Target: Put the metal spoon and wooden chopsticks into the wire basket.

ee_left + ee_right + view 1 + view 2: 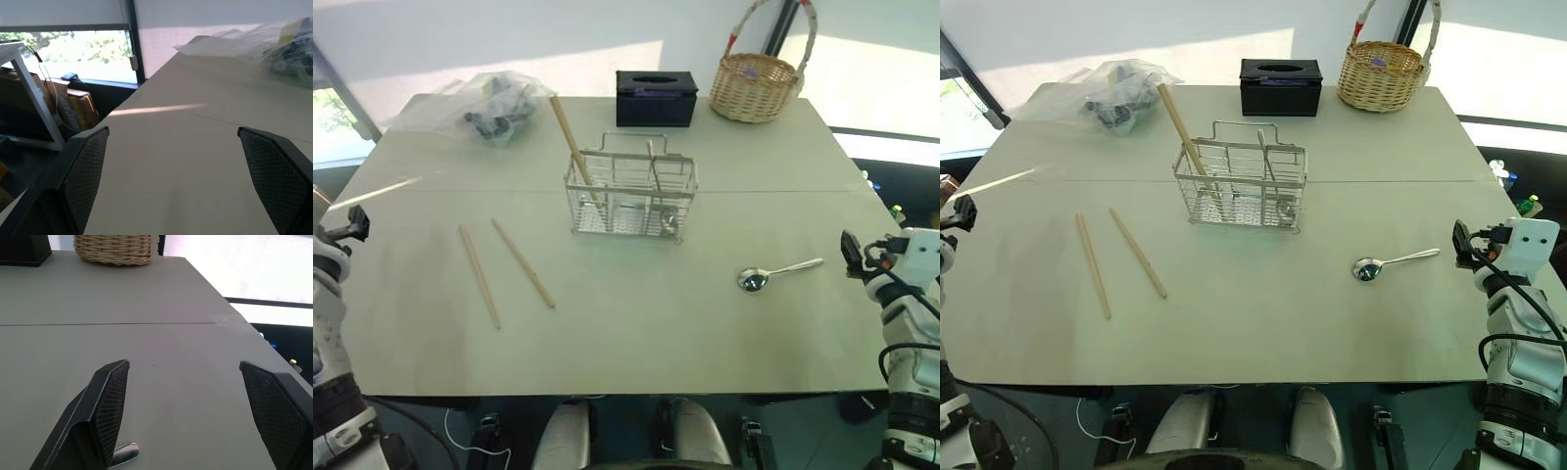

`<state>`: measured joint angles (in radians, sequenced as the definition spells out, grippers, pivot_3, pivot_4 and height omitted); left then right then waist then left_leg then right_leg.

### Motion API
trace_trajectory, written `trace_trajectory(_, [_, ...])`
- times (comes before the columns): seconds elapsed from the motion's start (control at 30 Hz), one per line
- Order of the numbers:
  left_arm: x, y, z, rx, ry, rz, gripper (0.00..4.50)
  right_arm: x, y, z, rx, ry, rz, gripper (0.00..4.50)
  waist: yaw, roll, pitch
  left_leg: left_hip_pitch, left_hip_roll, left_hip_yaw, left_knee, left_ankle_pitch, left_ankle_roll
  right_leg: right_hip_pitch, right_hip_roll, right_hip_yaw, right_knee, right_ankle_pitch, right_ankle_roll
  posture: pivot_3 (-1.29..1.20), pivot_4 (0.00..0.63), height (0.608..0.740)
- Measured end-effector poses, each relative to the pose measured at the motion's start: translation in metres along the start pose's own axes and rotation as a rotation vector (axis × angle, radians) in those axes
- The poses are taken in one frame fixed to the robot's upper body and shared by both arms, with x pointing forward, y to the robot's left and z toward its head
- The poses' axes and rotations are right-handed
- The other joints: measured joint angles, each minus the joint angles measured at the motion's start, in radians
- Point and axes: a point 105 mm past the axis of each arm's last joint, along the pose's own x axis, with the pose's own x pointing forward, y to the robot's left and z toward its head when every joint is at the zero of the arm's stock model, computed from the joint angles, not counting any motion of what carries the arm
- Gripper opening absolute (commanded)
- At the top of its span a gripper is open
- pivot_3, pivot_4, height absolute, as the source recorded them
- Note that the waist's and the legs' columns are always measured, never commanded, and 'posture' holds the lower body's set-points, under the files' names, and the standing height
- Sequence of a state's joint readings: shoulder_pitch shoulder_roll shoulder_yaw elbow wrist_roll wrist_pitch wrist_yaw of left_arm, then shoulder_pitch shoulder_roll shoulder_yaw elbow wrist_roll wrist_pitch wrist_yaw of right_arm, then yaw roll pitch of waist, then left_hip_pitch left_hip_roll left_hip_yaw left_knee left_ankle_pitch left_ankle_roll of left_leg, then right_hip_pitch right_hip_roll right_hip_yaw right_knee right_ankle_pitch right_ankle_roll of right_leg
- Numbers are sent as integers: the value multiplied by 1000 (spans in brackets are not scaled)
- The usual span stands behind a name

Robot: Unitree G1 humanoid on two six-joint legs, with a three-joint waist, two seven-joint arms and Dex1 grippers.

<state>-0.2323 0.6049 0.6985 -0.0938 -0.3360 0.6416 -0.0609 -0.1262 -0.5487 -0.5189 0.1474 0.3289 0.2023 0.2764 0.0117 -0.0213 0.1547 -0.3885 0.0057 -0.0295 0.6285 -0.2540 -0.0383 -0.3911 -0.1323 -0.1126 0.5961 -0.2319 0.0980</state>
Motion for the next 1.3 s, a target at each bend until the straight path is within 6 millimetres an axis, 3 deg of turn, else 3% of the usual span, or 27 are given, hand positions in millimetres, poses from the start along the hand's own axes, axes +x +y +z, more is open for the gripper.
trace_trajectory(0.4, [-1, -5, 1, 14, 1, -18, 4448, 0, 5, 9, -11, -14, 7, 3753, 0, 0, 0, 0, 0, 0, 0, 0, 0, 0, 0, 0, 0, 0, 0, 0, 150, 706])
trace_trajectory(0.83, [-1, -13, 2, 38, 7, -56, 4448, 0, 30, 17, -102, -33, 97, 3753, 1, 0, 0, 0, 0, 0, 0, 0, 0, 0, 0, 0, 0, 0, 0, 0, 150, 706])
trace_trajectory(0.97, [0, -17, 8, 45, -1, -102, 4448, 6, 31, 33, -169, -56, 122, 3753, 0, 0, 0, 0, 0, 0, 0, 0, 0, 0, 0, 0, 0, 0, 0, 0, 150, 706])
trace_trajectory(1.03, [-1, -27, 14, 45, -7, -167, 4448, 12, 34, 44, -213, -74, 154, 3753, 0, 0, 0, 0, 0, 0, 0, 0, 0, 0, 0, 0, 0, 0, 0, 0, 150, 706])
trace_trajectory(1.13, [-6, -58, 35, 49, -36, -365, 4448, 23, 46, 59, -307, -85, 263, 3753, 0, 0, 0, 0, 0, 0, 1, 0, 0, 0, 0, 0, 0, 0, 0, 0, 150, 706])
trace_trajectory(1.3, [-41, -126, 79, 192, -115, -840, 4448, 36, 81, 90, -504, -131, 539, 3753, -5, 2, 1, 0, 0, 1, 0, 0, 0, 0, 0, 0, -1, 0, 0, 0, 150, 706])
